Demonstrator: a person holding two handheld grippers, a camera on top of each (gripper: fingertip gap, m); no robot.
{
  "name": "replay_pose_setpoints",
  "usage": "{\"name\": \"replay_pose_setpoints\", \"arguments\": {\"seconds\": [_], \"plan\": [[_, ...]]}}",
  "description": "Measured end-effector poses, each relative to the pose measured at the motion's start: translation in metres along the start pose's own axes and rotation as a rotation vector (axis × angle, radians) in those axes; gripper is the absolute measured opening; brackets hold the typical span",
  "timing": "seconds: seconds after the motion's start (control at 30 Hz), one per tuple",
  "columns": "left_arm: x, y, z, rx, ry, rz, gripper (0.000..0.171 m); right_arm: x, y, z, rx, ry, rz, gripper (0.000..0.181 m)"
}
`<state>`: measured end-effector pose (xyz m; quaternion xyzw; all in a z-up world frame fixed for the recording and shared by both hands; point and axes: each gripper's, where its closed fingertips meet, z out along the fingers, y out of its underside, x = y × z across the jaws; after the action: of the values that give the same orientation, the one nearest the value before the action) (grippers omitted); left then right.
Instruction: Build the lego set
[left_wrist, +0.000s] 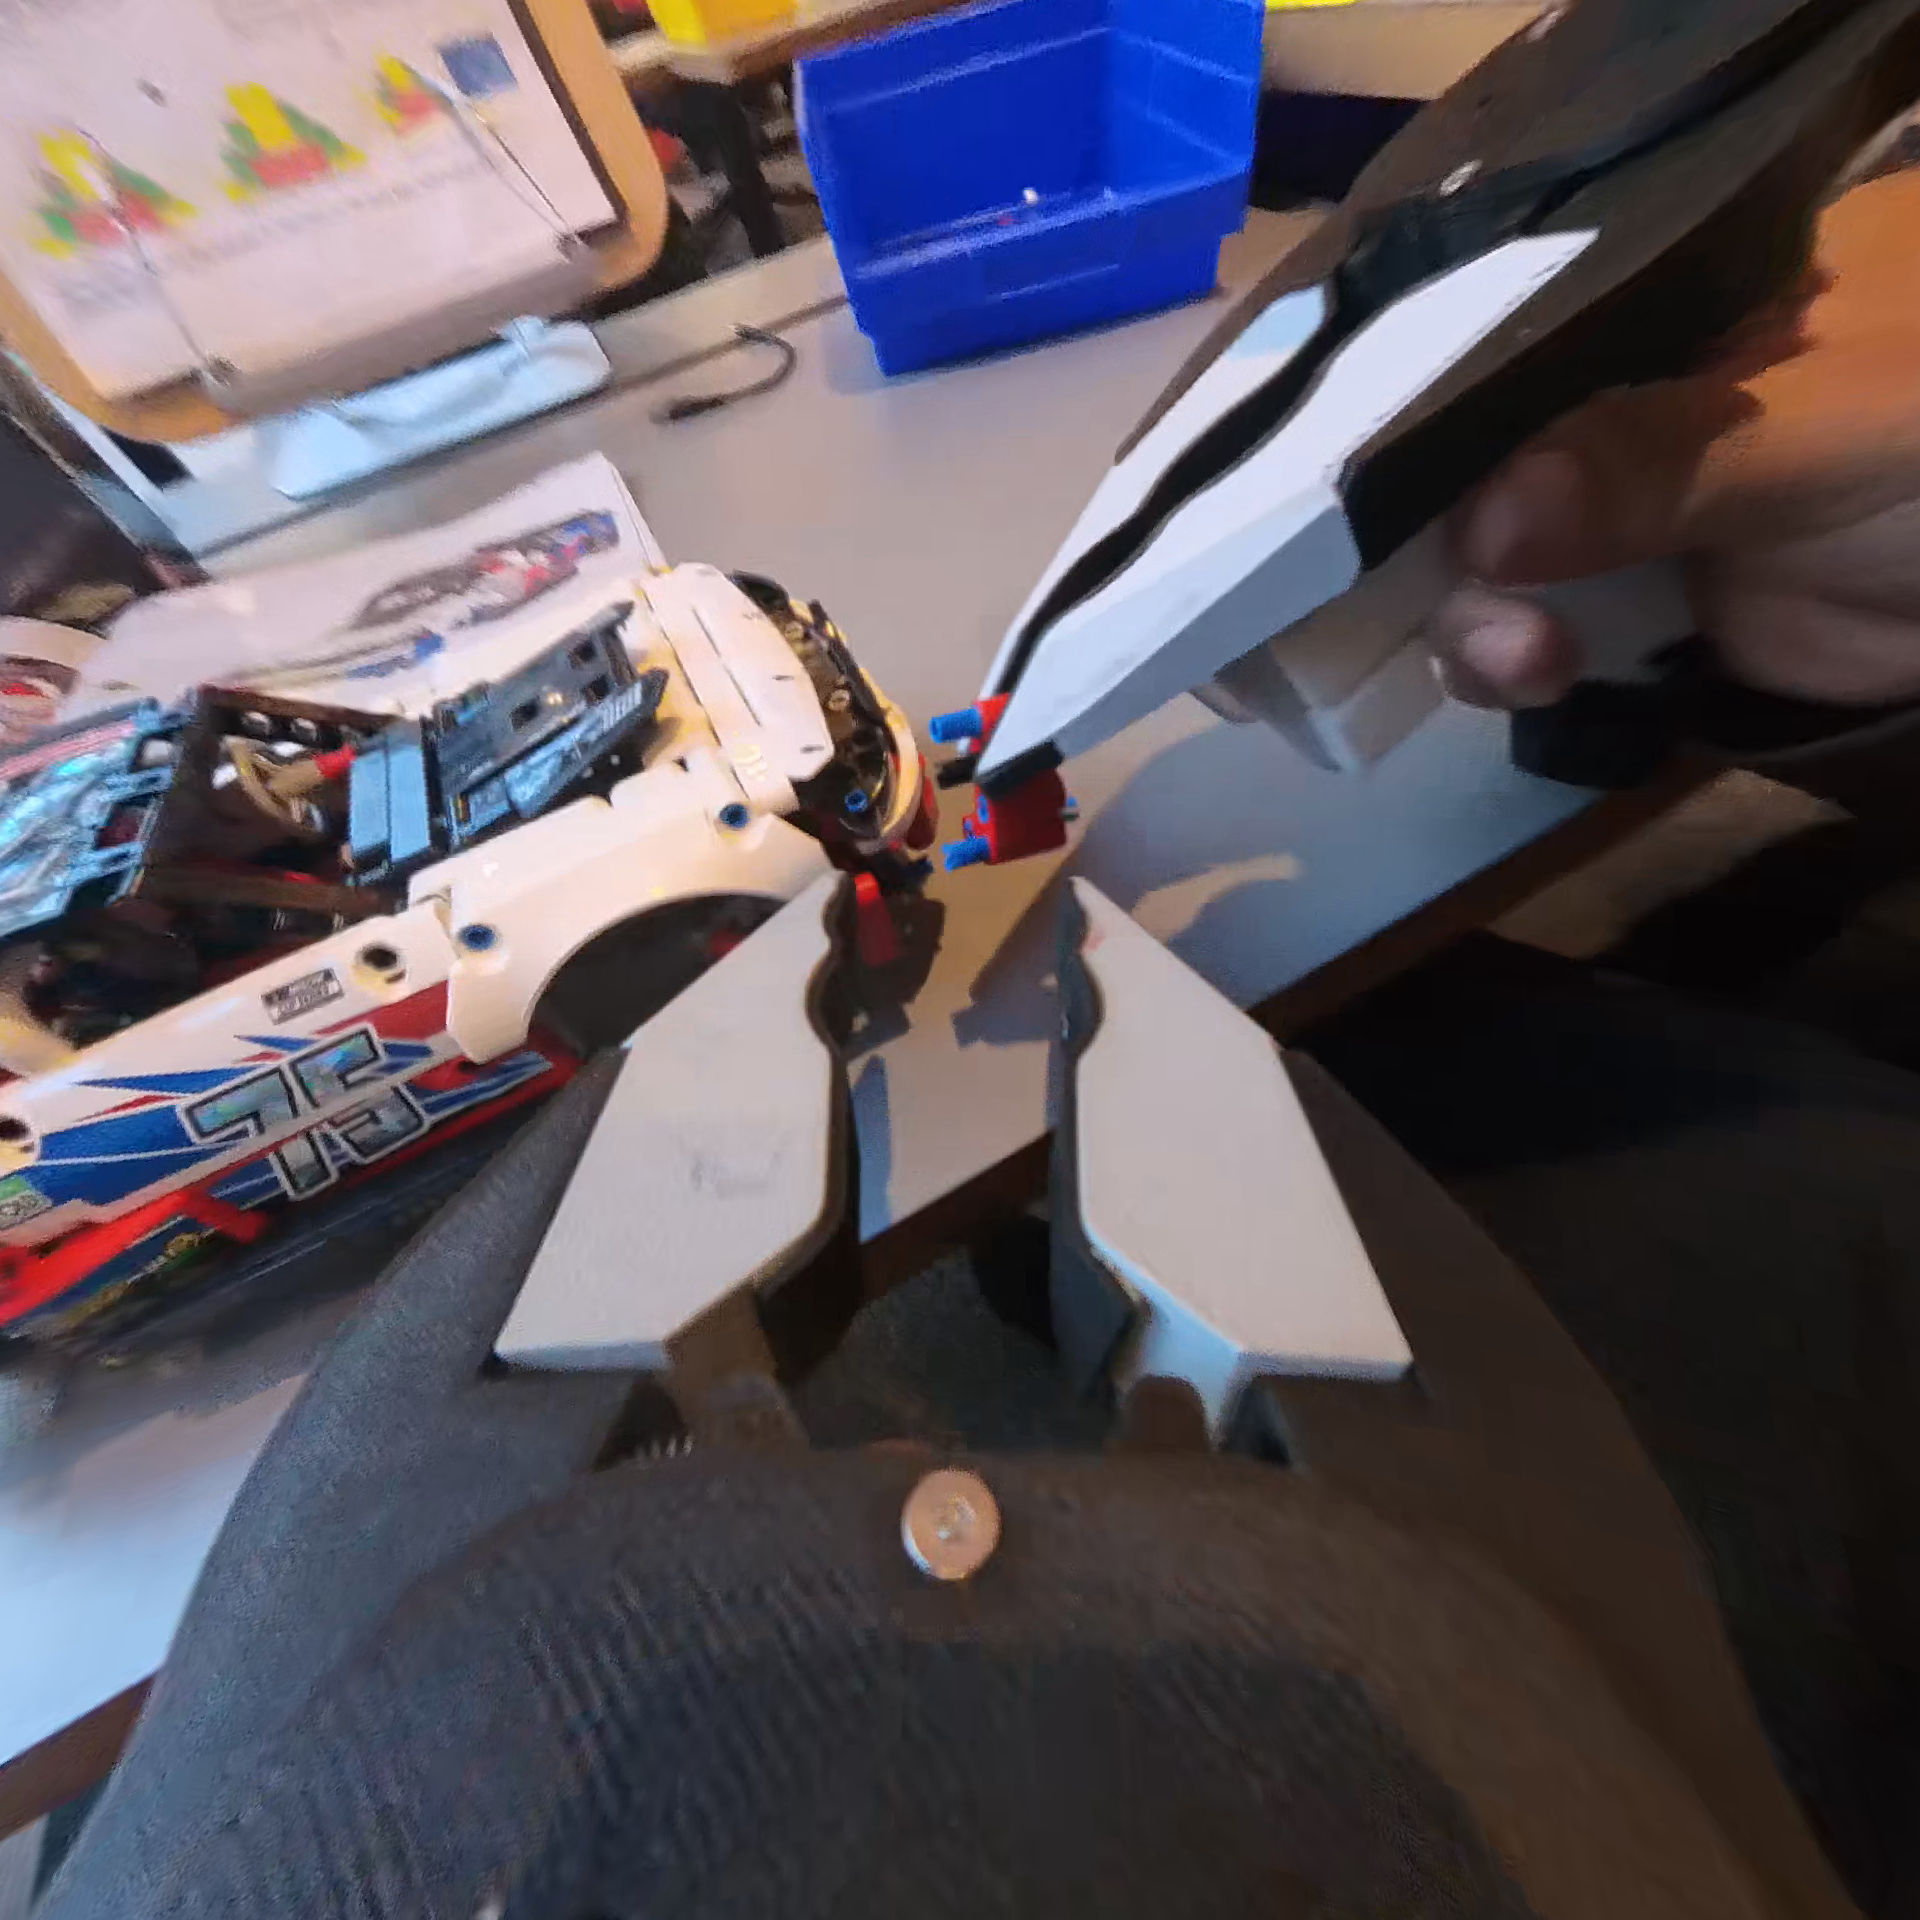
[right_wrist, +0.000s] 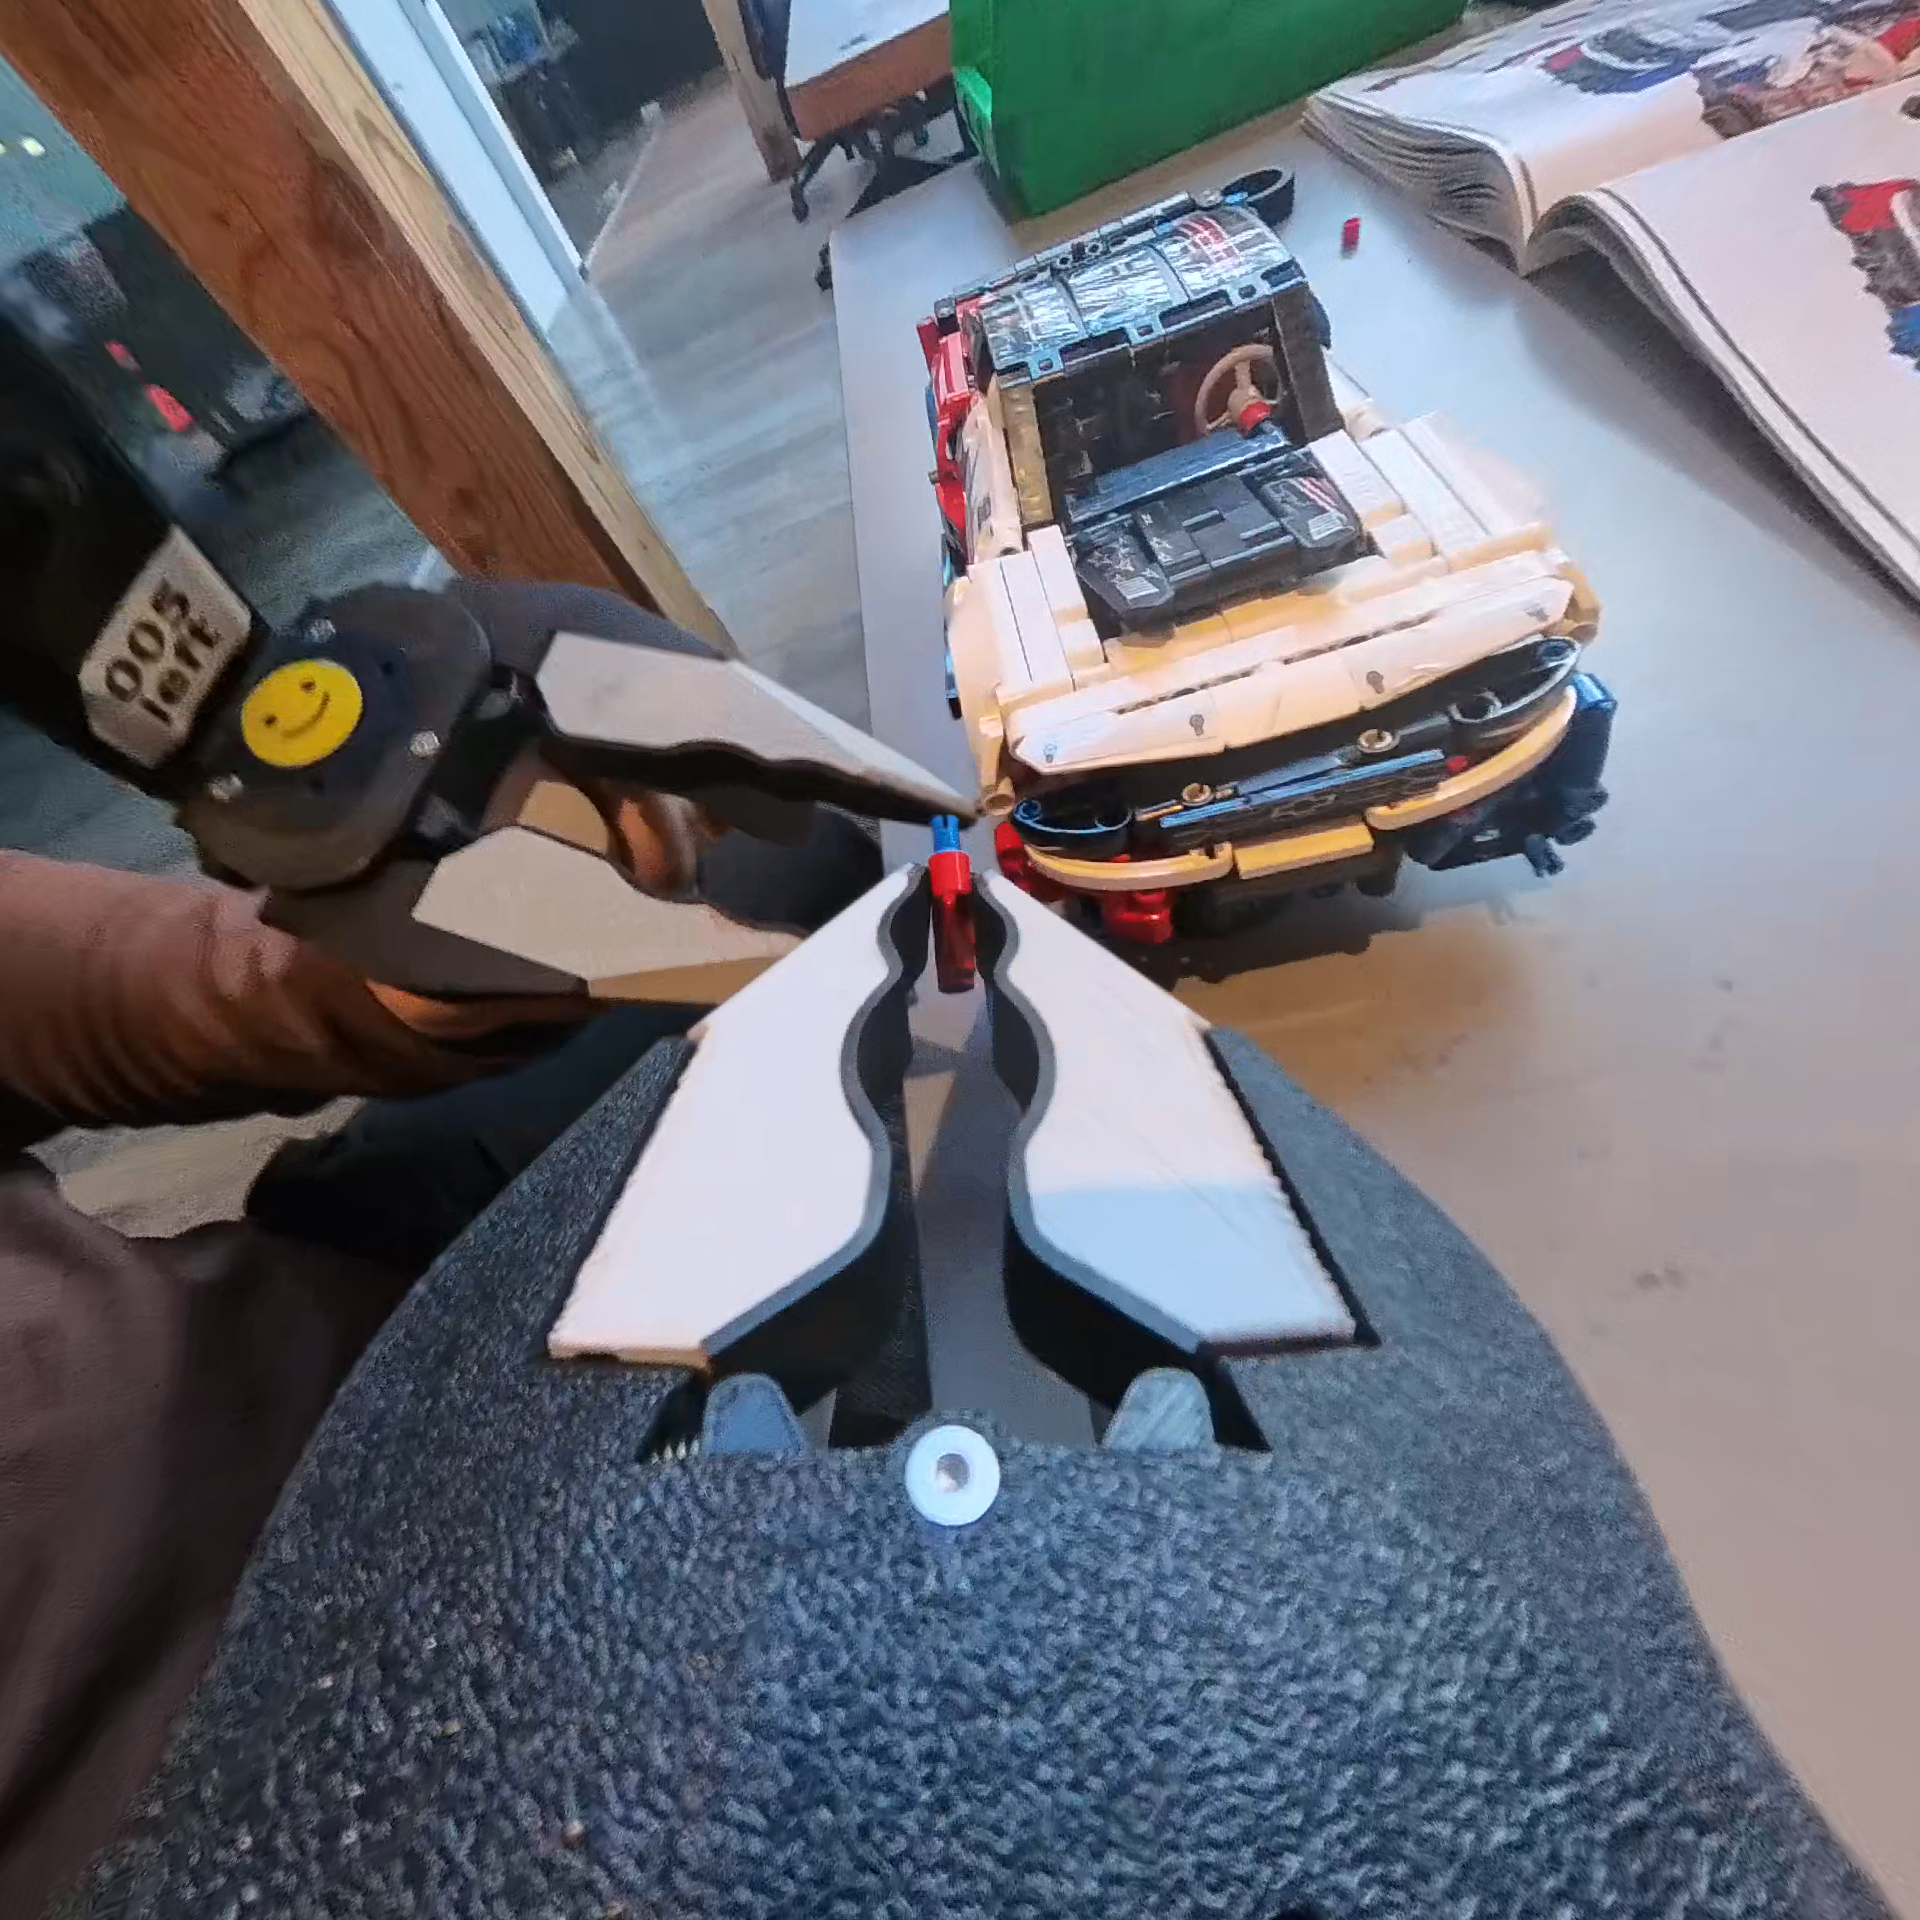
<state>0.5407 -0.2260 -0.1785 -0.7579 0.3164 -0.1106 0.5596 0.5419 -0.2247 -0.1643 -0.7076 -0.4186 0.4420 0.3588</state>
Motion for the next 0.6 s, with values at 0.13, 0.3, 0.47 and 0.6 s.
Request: {"name": "replay_pose_setpoints", "arguments": {"seconds": [0.13, 0.3, 0.47, 0.6], "plan": [[0.013, -0.003, 0.007, 0.035, 0.026, -0.015, 0.028, -0.004, 0.003, 0.003, -0.008, -0.043, 0.059, 0.006], [0.014, 0.007, 0.011, 0.004, 0.037, -0.051, 0.031, 0.002, 0.006, 0.002, -0.02, -0.013, 0.041, 0.006], [0.016, 0.006, 0.009, 0.013, 0.092, -0.104, 0.031, -0.006, 0.006, 0.002, -0.003, -0.088, 0.069, 0.006], [0.023, 0.005, 0.008, 0.031, 0.2, -0.206, 0.022, -0.014, 0.007, 0.002, -0.019, -0.115, 0.017, 0.006]]}}
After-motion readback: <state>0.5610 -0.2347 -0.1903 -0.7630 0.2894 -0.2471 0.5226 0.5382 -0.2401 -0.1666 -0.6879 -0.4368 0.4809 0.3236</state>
